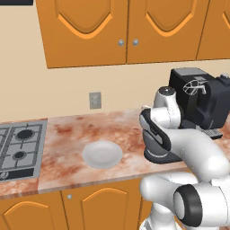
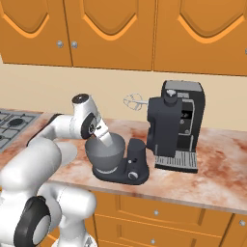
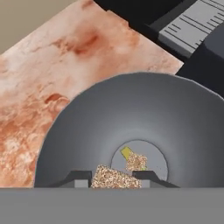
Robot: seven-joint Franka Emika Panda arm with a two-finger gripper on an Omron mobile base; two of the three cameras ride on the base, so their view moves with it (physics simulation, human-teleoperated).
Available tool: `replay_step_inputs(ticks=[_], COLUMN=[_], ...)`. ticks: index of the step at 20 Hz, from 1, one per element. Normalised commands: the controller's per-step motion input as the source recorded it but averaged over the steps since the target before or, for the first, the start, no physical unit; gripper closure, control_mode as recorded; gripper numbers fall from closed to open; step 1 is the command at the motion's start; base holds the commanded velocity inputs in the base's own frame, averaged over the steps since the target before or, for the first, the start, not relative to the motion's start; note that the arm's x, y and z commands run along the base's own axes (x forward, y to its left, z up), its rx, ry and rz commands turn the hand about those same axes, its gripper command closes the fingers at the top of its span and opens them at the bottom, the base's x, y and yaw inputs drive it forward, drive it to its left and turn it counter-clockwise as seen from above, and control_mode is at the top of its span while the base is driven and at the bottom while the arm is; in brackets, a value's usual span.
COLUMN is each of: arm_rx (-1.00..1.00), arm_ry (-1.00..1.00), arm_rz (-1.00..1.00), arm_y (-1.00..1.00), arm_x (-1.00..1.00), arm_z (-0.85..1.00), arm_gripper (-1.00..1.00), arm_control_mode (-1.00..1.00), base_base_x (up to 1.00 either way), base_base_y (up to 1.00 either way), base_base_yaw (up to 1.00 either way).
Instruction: Add butter and sugar cubes to the stand mixer bowl and then turn on the stand mixer to begin making frosting.
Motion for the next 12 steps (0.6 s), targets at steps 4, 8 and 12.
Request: replay_step_inputs(ticks=[4,8,12], arm_rx=[0.0,0.0,0.0], arm_ry=[0.0,0.0,0.0], arm_rz=[0.01,0.03,0.03], arm_y=[0.0,0.0,0.0], arm_x=[0.08,0.01,0.04], arm_z=[-0.61,-0.75,-0.29], arm_gripper=[1.0,1.0,1.0], arm_control_mode=[-1.0,-1.0,-1.0], base_base_x=[0.0,0.0,0.0], base_base_y=[0.0,0.0,0.0], base_base_yaw=[0.0,0.0,0.0])
